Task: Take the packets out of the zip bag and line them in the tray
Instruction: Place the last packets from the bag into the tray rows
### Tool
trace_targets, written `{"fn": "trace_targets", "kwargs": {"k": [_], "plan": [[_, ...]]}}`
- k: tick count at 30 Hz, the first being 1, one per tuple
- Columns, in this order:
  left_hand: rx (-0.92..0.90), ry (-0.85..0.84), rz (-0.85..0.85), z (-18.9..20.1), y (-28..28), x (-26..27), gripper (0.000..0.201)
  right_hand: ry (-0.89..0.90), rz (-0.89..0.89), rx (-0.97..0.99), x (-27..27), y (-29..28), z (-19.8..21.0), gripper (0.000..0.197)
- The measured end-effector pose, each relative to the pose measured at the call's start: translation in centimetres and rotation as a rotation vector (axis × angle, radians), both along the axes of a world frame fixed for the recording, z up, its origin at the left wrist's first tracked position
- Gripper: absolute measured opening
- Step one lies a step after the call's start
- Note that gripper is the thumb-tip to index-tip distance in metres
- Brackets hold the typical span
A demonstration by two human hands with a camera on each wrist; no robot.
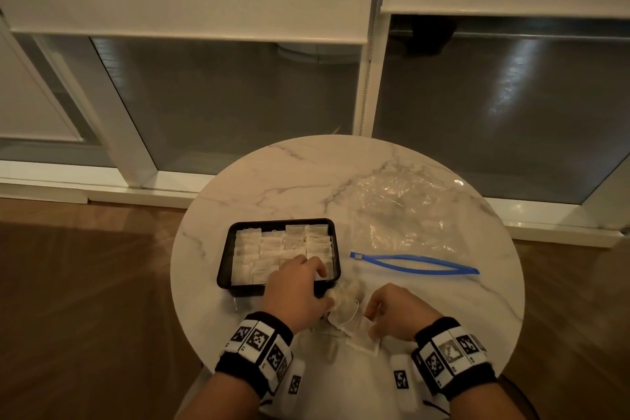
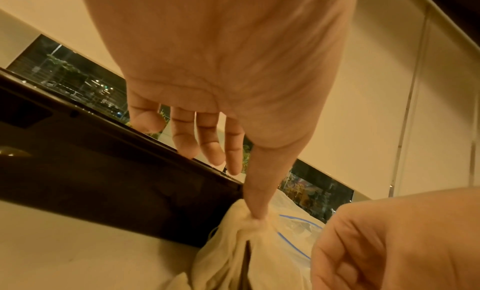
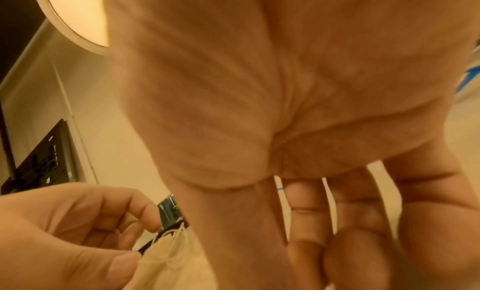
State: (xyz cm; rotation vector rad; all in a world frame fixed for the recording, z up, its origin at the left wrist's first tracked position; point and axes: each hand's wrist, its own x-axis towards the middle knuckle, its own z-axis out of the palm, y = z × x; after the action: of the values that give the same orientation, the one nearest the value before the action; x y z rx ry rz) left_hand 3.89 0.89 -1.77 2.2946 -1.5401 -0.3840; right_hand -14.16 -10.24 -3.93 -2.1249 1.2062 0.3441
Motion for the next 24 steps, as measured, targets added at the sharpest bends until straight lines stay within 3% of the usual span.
{"fn": "trace_targets", "kwargs": {"k": [4, 8, 13, 20, 24], "plan": [[-0.113, 0.110, 0.055, 0.3, 0.2, 0.5, 0.021, -0.016, 0.012, 0.079, -1.0, -0.5, 1.5, 0.016], [-0.205, 0.301, 0.074, 1.1, 0.2, 0.7, 0.007, -0.147, 0.016, 0.156, -2.0, -0.9, 4.6, 0.001], [-0.197, 0.658, 0.009, 1.6, -0.1, -0.4, 0.014, -0.351, -0.033, 0.205, -2.2, -1.0, 6.7, 0.007], [-0.194, 0.856, -0.037, 2.0, 0.0, -1.2, 0.014, -0.759, -0.187, 0.219, -0.8, -0.4, 7.2, 0.007], [-0.274, 0.926, 0.034, 2.2, 0.1, -0.6, 0.006, -0.845, -0.231, 0.245, 0.3, 0.1, 7.1, 0.010]]}}
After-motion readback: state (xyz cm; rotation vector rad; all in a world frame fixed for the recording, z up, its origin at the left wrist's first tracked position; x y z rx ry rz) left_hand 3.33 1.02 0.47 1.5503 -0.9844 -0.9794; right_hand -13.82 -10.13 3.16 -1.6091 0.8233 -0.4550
